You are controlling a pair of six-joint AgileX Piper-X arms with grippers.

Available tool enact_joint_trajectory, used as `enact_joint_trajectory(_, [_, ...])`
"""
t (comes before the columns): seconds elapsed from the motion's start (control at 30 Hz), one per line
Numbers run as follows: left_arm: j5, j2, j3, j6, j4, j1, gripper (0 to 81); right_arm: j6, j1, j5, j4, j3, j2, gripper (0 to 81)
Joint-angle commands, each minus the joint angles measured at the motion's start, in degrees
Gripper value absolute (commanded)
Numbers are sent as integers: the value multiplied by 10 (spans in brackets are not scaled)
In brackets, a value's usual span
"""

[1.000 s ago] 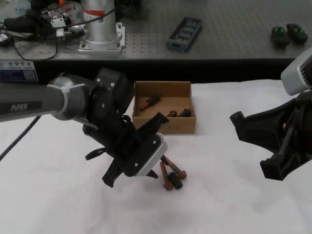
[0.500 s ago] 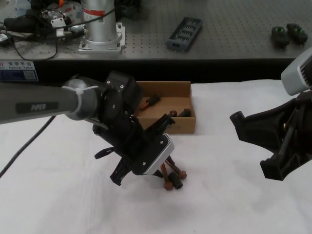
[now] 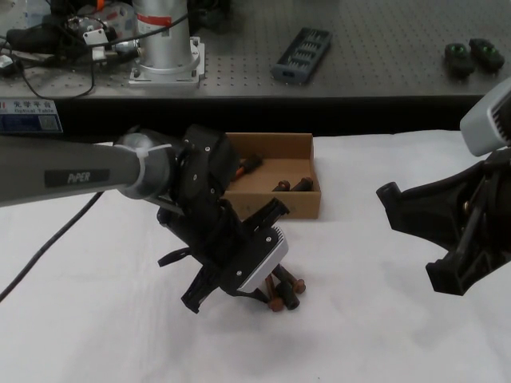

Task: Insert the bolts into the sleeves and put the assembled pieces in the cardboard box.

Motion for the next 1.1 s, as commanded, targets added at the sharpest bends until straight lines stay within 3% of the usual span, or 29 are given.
enact_joint_trajectory(0.0, [5, 10, -5, 3, 11, -2, 267, 1, 1, -8, -4, -1, -5, 19])
enact_joint_trajectory(1.07, [-39, 14, -5, 5, -7, 3, 263, 1, 1, -8, -4, -1, -5, 19])
